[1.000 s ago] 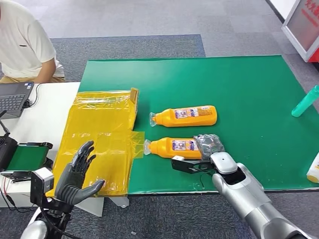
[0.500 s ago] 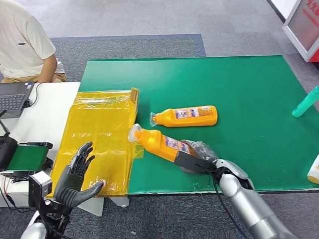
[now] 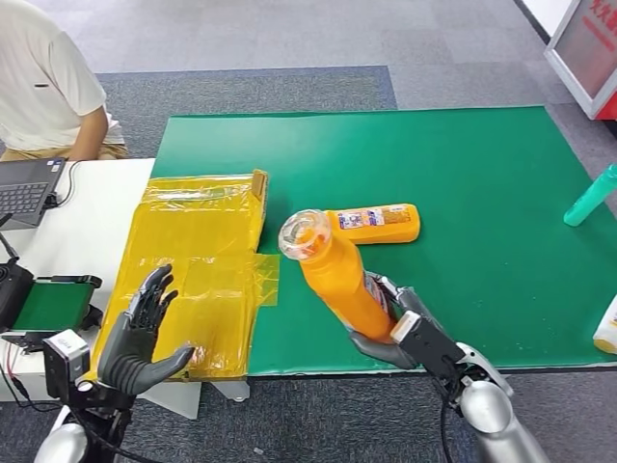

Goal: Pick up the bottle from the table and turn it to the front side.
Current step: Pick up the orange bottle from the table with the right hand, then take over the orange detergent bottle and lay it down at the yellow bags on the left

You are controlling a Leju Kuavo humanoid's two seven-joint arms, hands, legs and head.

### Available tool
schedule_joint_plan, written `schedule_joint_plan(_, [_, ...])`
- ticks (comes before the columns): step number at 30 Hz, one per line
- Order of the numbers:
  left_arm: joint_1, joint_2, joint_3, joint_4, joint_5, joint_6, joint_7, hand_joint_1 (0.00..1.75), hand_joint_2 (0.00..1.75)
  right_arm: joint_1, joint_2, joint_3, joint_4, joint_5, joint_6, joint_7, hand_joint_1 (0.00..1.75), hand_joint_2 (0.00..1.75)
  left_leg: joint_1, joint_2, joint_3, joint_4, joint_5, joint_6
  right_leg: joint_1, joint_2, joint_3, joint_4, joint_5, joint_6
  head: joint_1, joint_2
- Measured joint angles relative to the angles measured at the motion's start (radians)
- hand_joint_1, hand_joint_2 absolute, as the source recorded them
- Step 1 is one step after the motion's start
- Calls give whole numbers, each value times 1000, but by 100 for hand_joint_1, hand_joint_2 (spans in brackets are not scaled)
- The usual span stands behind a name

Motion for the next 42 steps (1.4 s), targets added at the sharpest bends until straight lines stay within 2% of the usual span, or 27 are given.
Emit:
schedule_joint_plan(4, [-48, -13, -11, 1, 133, -18, 22, 0, 175, 43, 14, -4, -63, -47, -15, -48, 175, 175, 0, 0, -1, 1, 1, 0, 0, 0, 0, 0, 0, 0, 0, 0])
schedule_joint_plan(10, [-159, -28, -94, 35, 329, -96, 116, 0, 175, 48, 53, 32, -79, 49, -151, -53, 175, 175, 0, 0, -2, 1, 1, 0, 0, 0, -1, 0, 2, 1, 0, 0])
schedule_joint_plan(18, [-247, -37, -215, 101, 405, -128, 143, 0, 175, 18, 83, 76, -55, 54, -194, -53, 175, 175, 0, 0, -2, 2, 1, 1, 0, 0, -1, 0, 3, 1, 0, 0])
schedule_joint_plan(28, [-287, -32, -274, 122, 374, -140, 140, 0, 175, -14, 89, 102, -36, 63, -203, -45, 175, 175, 0, 0, -3, 2, 1, 1, 0, 0, -1, 0, 3, 1, 0, 0])
schedule_joint_plan(36, [-300, -18, -312, 105, 161, -105, 73, 0, 175, -33, 91, 145, -28, 120, -209, -9, 175, 175, 0, 0, -3, 2, 1, 0, 0, 0, -2, 0, 3, 1, 0, 0])
schedule_joint_plan(42, [-308, -18, -335, 76, 48, -67, 57, 0, 175, -37, 91, 187, -27, 151, -202, 3, 175, 175, 0, 0, -3, 2, 1, 0, 0, 0, -2, 0, 3, 1, 0, 0])
